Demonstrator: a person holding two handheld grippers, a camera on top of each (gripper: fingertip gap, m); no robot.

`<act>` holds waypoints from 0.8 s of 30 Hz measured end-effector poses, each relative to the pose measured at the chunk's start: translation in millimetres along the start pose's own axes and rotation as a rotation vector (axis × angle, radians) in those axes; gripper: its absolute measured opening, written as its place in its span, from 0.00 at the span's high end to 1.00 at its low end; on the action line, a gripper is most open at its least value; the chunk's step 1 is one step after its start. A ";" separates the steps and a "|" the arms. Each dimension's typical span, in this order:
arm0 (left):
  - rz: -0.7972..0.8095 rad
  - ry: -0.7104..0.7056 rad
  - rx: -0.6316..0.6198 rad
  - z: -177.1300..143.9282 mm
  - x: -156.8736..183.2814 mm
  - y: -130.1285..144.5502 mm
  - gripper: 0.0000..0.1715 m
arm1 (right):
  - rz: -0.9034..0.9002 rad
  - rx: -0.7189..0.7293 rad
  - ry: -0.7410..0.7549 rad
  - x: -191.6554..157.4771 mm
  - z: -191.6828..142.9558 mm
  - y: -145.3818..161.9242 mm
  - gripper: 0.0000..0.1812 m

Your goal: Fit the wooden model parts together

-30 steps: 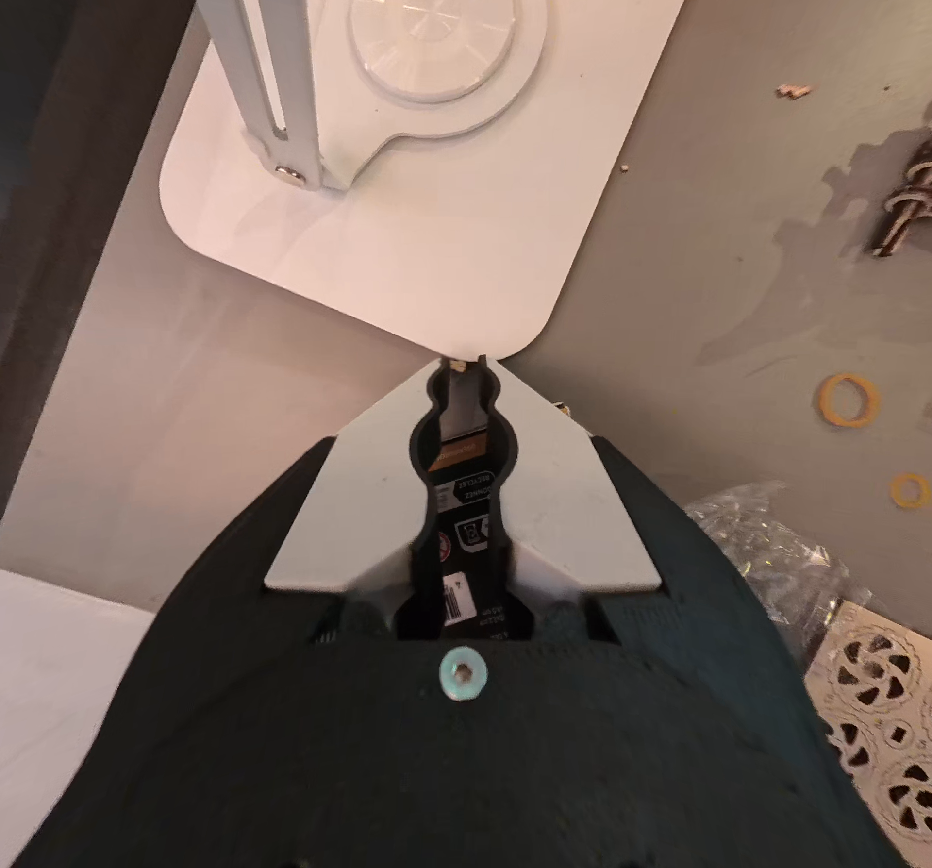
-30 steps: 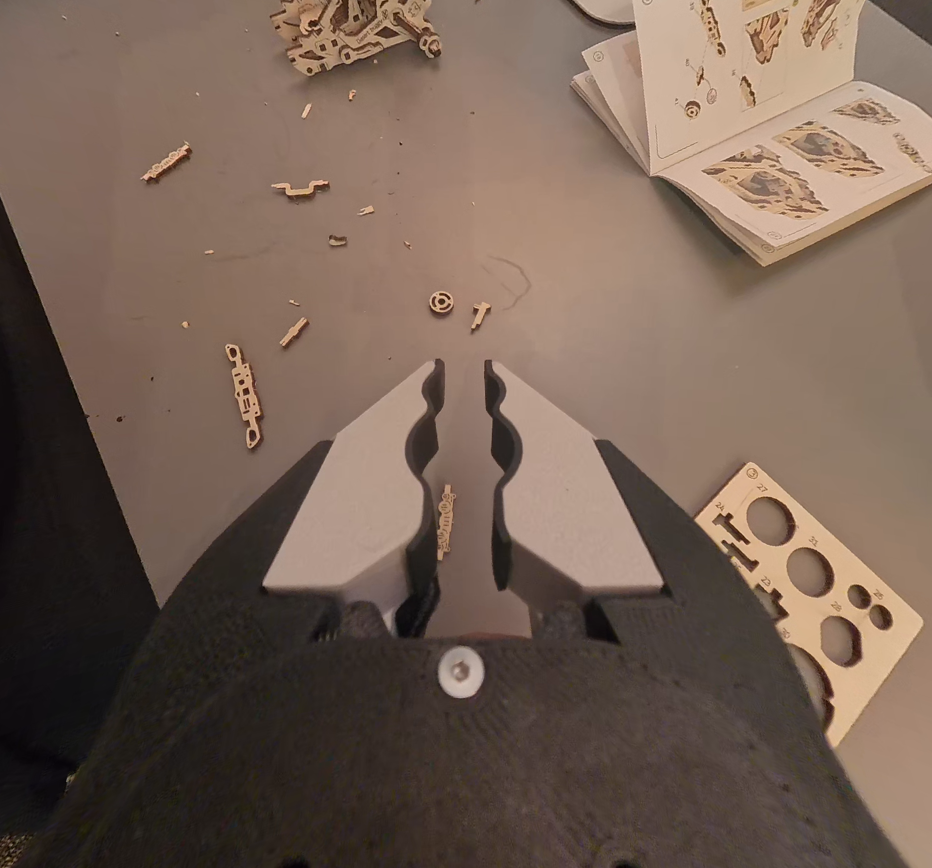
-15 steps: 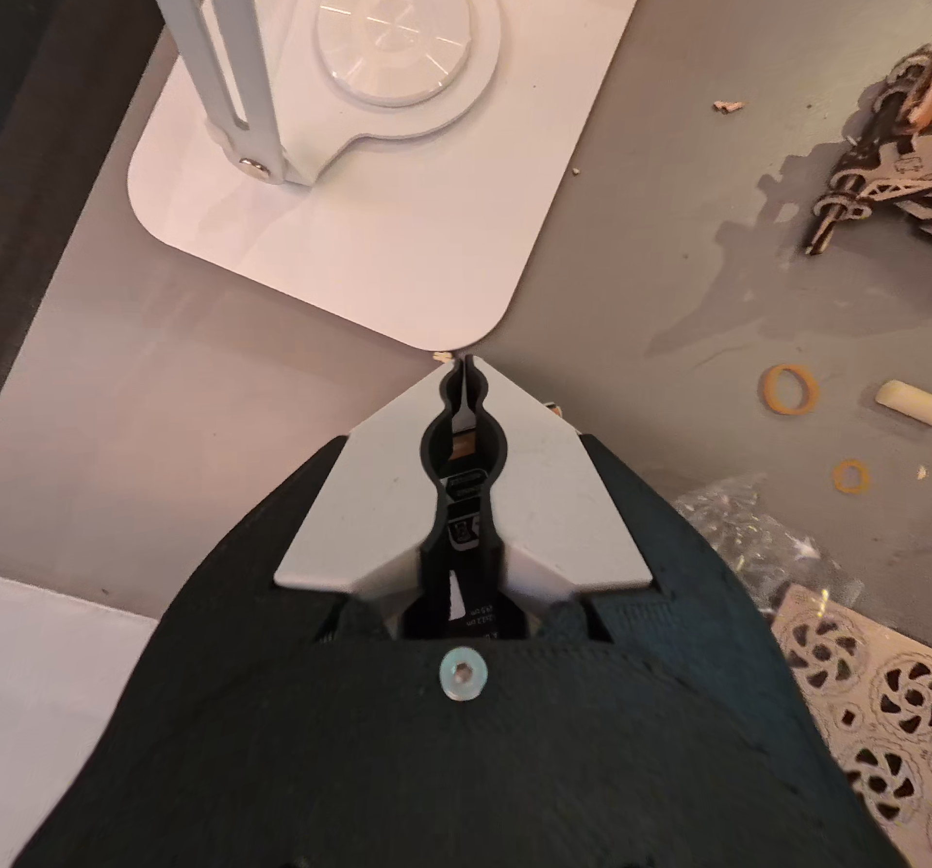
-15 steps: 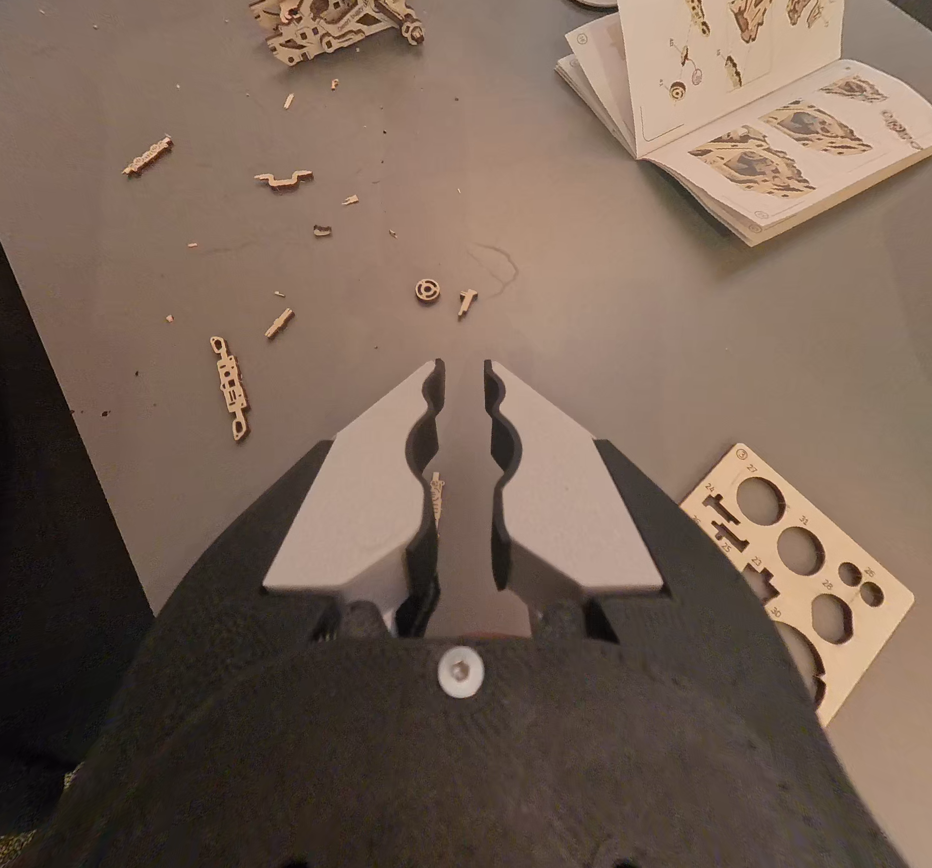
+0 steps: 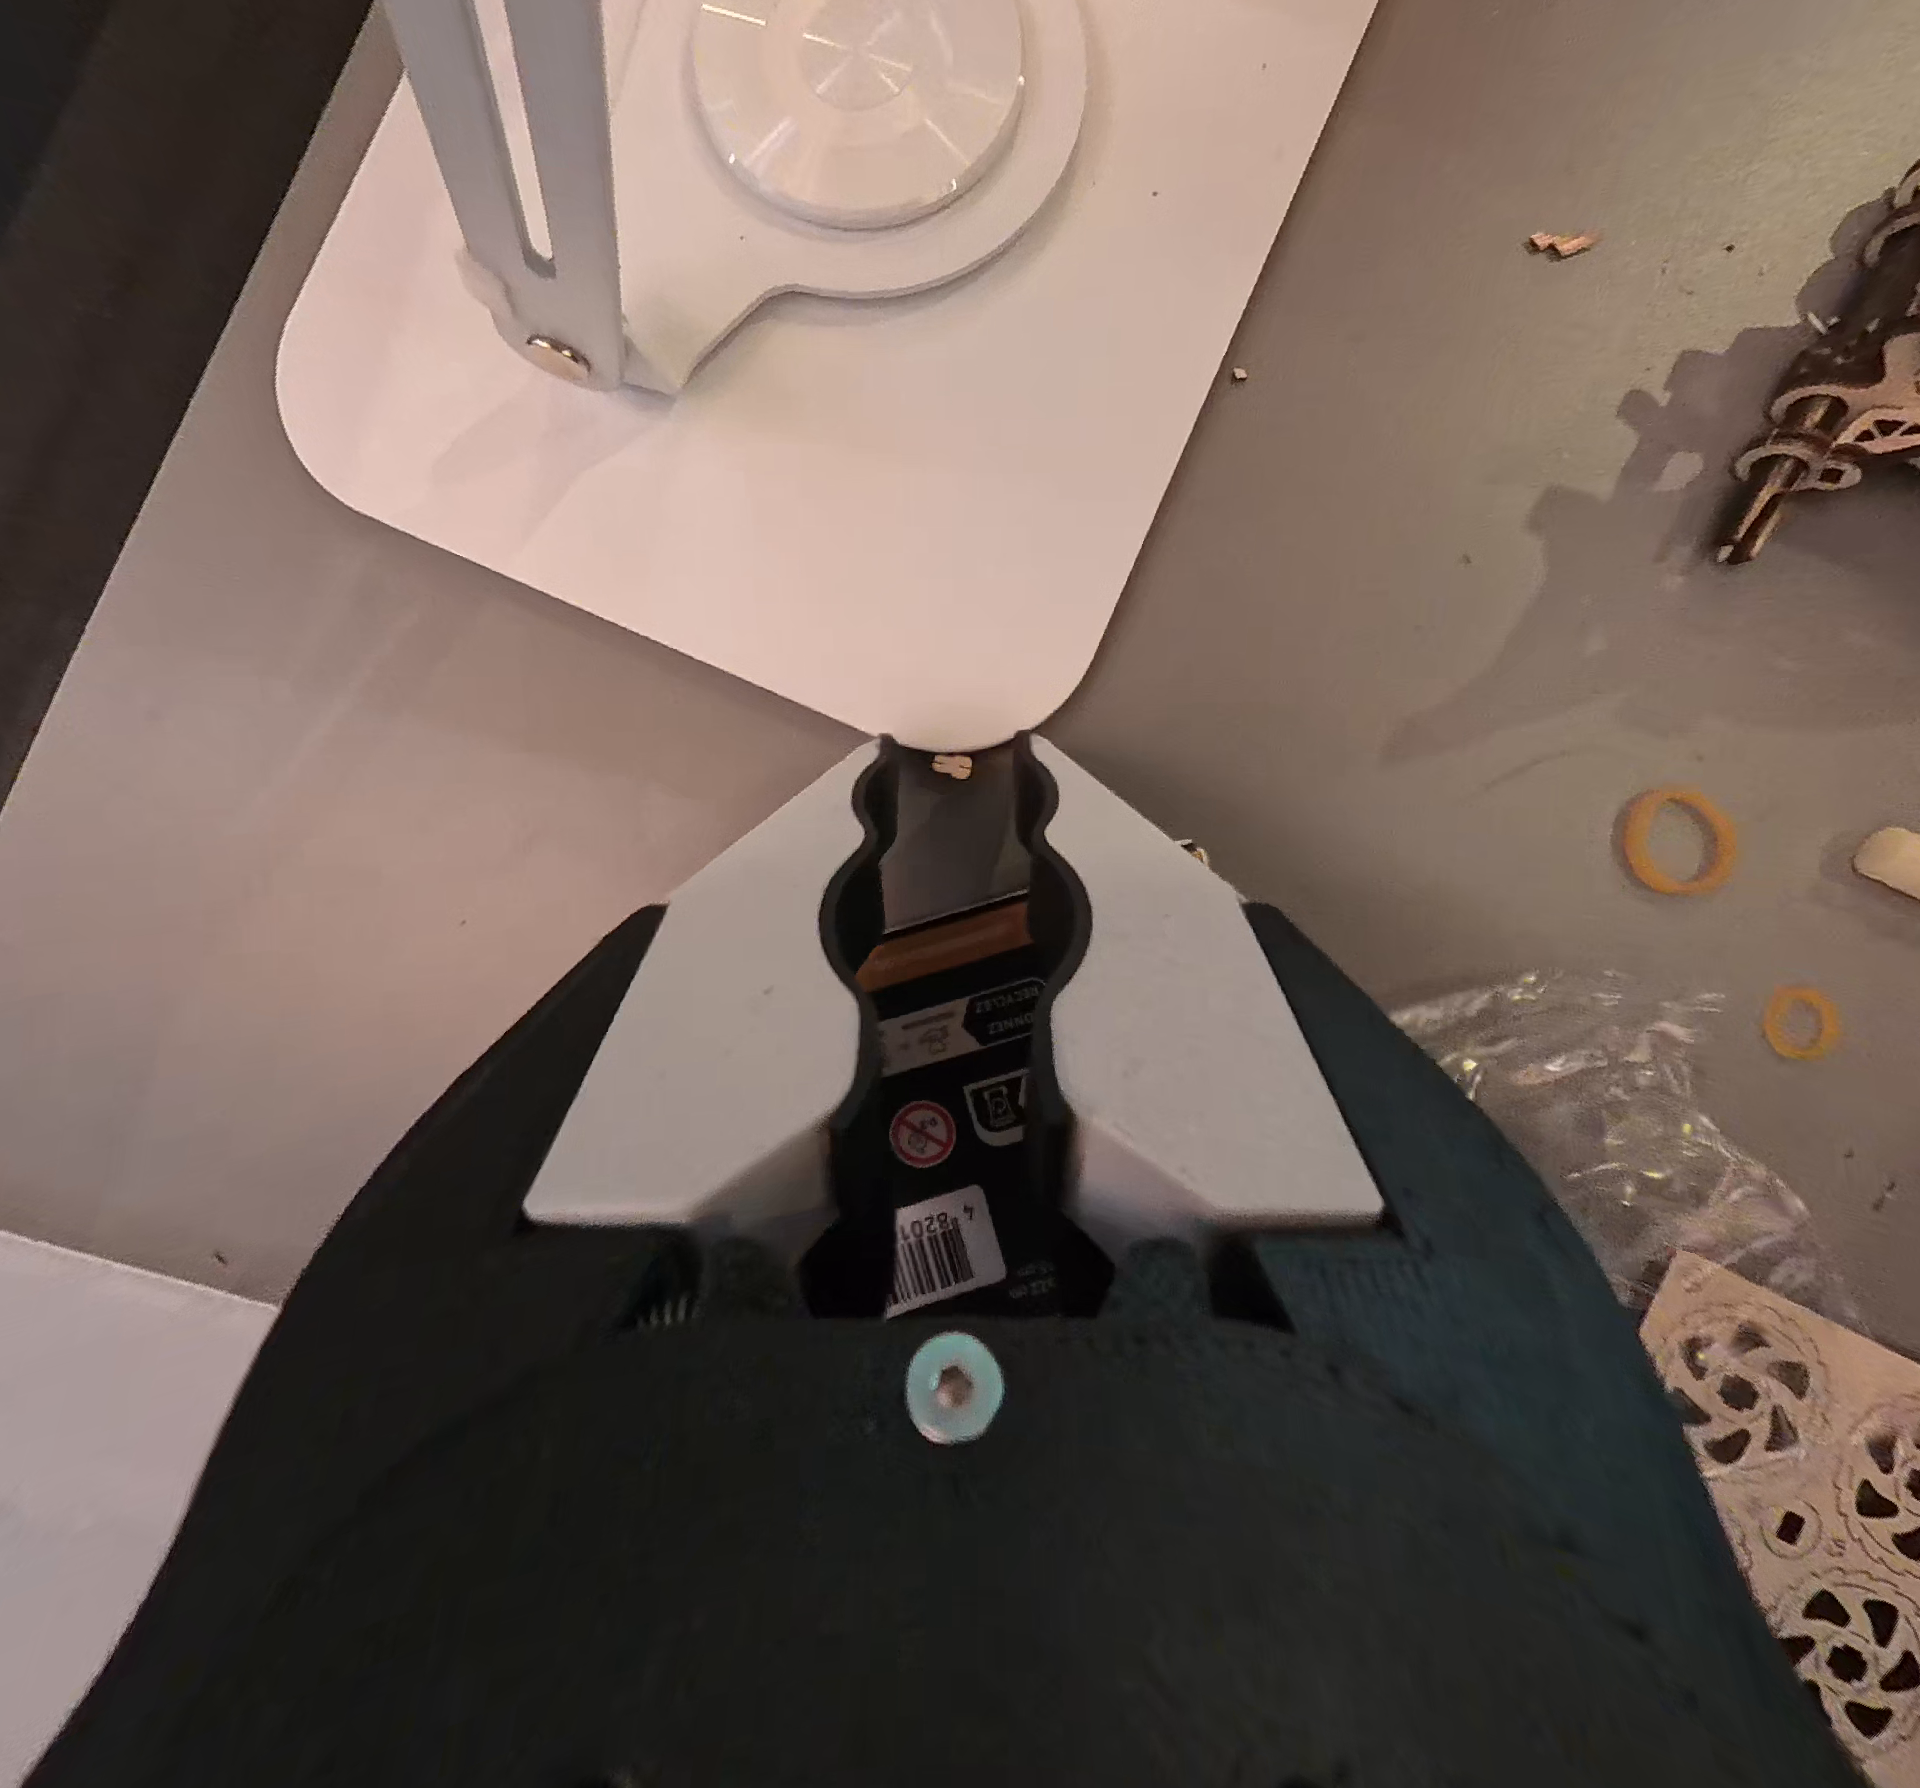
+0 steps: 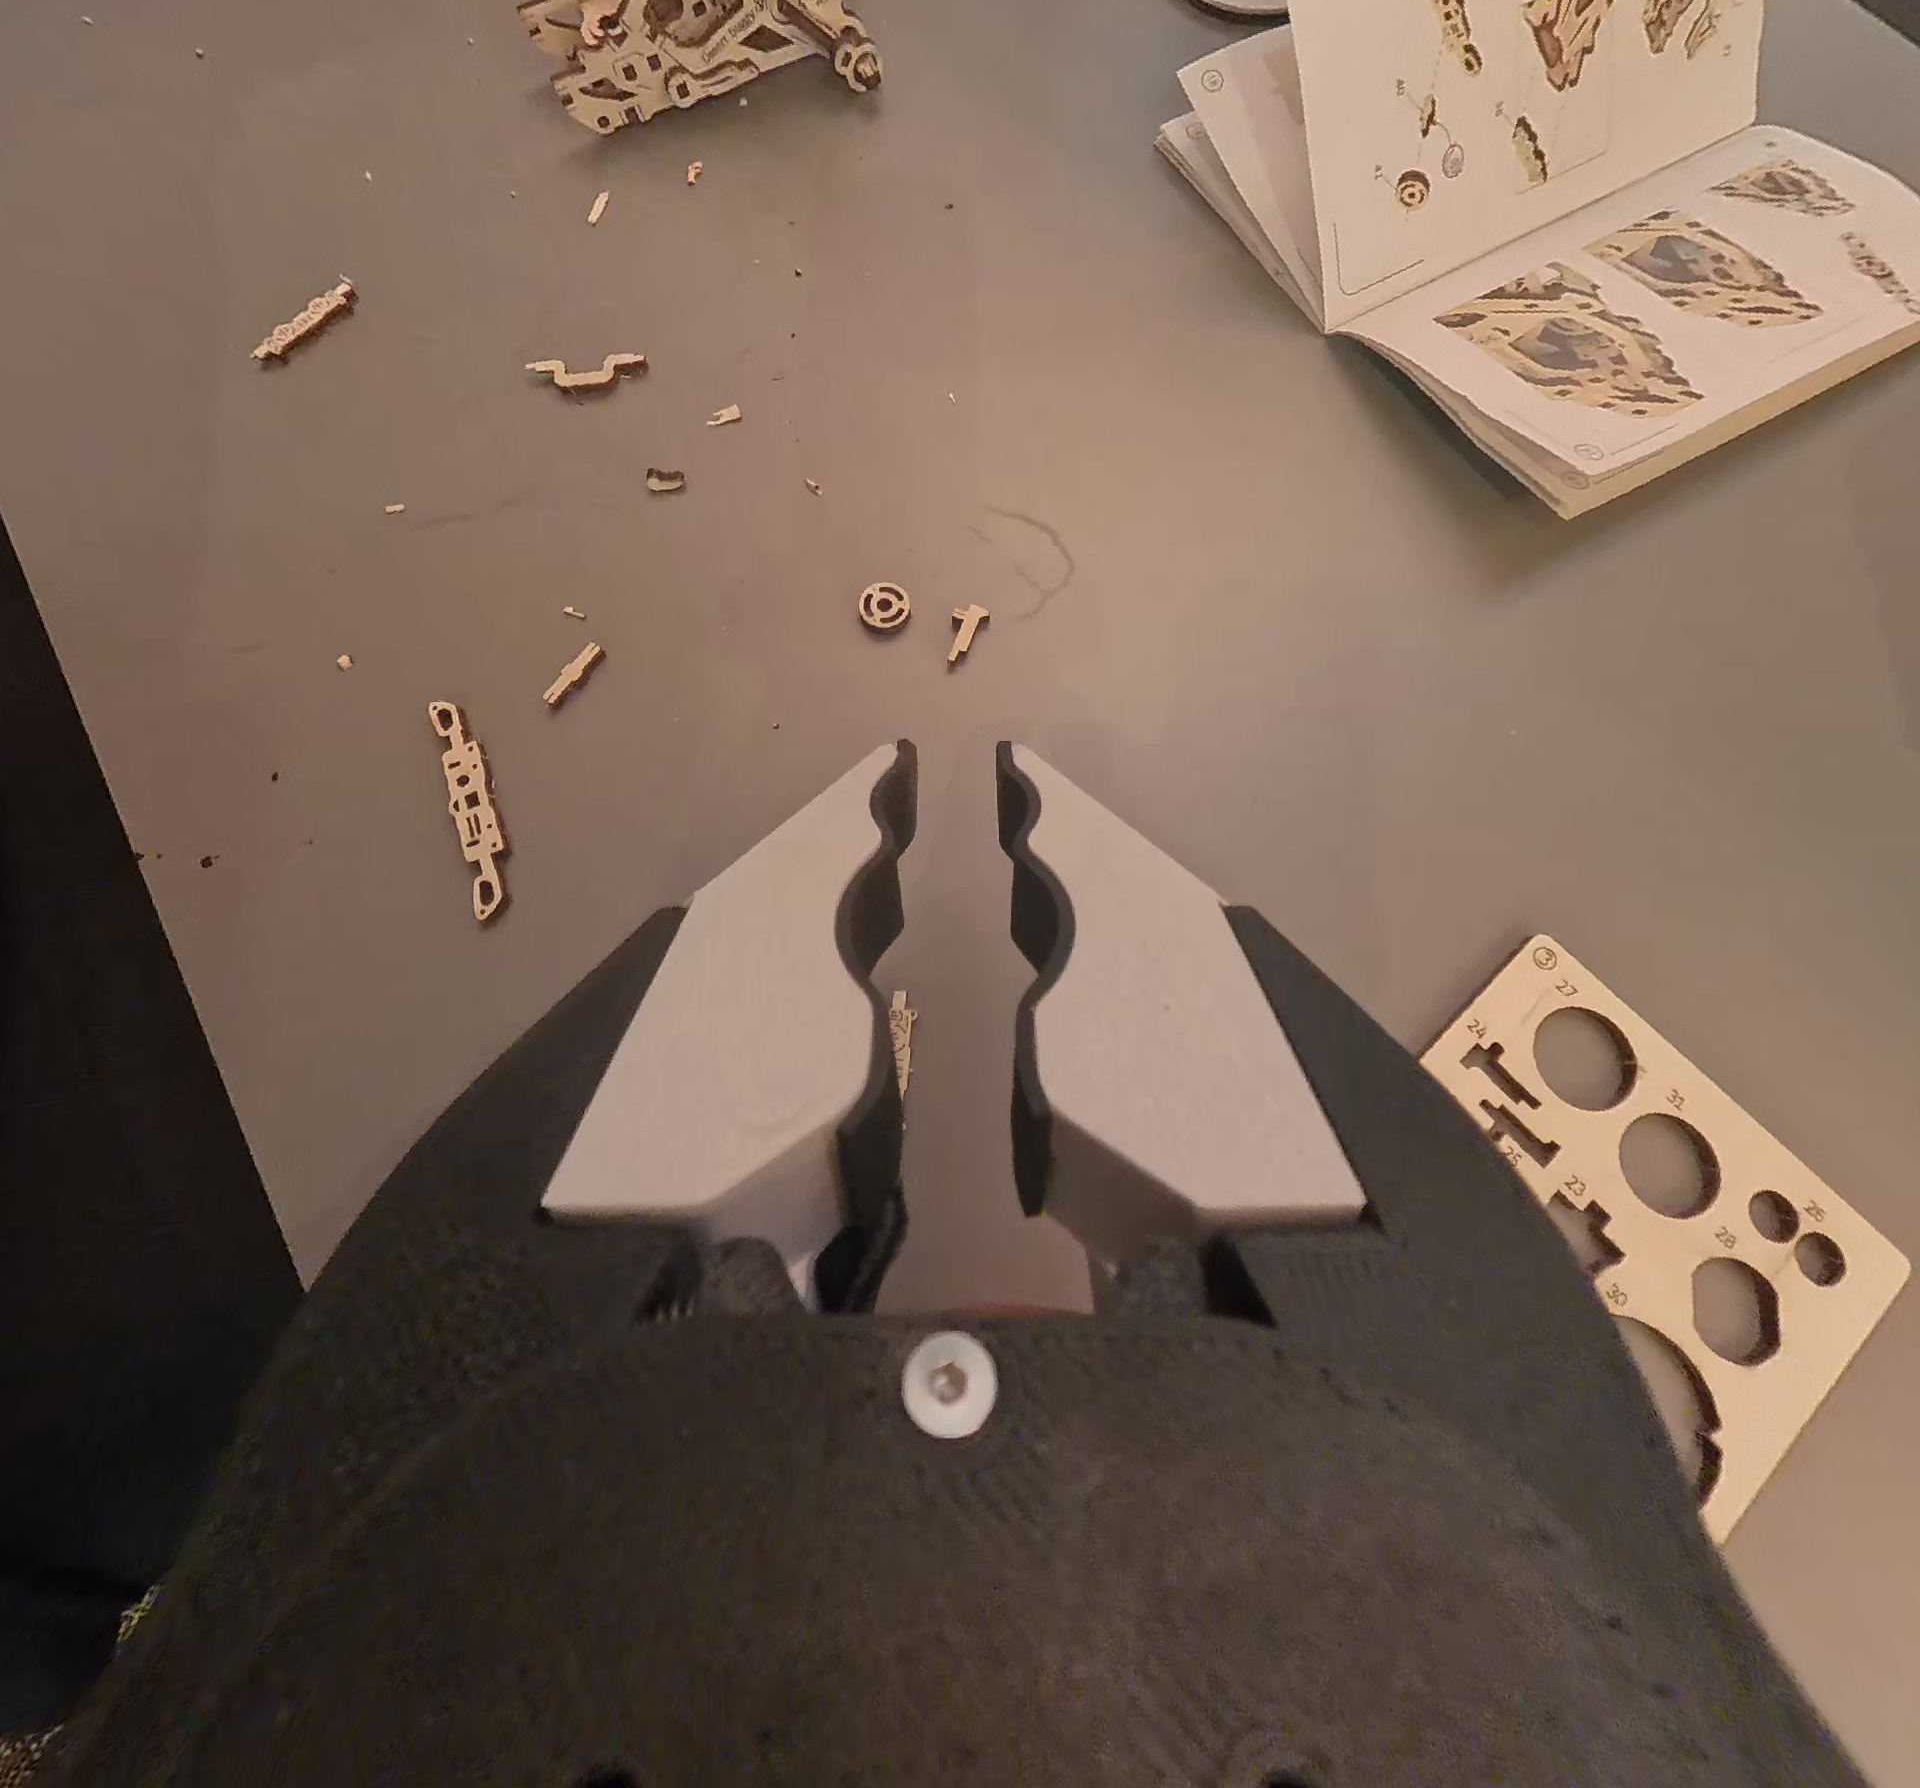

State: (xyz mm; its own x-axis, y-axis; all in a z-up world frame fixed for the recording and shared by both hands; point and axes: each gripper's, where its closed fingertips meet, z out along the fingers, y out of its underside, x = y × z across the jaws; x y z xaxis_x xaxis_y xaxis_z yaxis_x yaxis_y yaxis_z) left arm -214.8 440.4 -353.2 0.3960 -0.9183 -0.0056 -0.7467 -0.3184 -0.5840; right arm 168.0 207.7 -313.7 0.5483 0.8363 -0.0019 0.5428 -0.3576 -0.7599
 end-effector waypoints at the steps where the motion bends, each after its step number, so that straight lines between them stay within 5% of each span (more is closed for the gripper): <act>1: -0.002 -0.006 -0.001 0.2 -0.3 0.0 0.89 | 0.001 0.002 0.001 0.4 0.1 -0.4 0.93; 5: 0.004 -0.002 0.017 -0.4 5.1 -1.2 1.00 | 0.006 0.006 0.001 0.9 1.9 0.1 0.93; 18: 0.014 -0.045 0.019 -5.3 20.0 -1.9 1.00 | 0.023 0.019 0.012 6.3 -3.5 4.8 0.93; 24: 0.010 -0.027 -0.022 -8.3 25.3 3.4 0.90 | 0.022 0.019 0.011 5.4 -2.7 4.3 0.93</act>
State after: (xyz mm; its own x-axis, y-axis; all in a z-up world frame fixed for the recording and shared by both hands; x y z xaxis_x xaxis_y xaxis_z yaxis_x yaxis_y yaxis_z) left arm -211.7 414.1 -348.6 0.4025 -0.9148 -0.0339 -0.7623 -0.3144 -0.5657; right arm 175.1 209.5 -315.2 0.5671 0.8236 -0.0119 0.5183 -0.3680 -0.7720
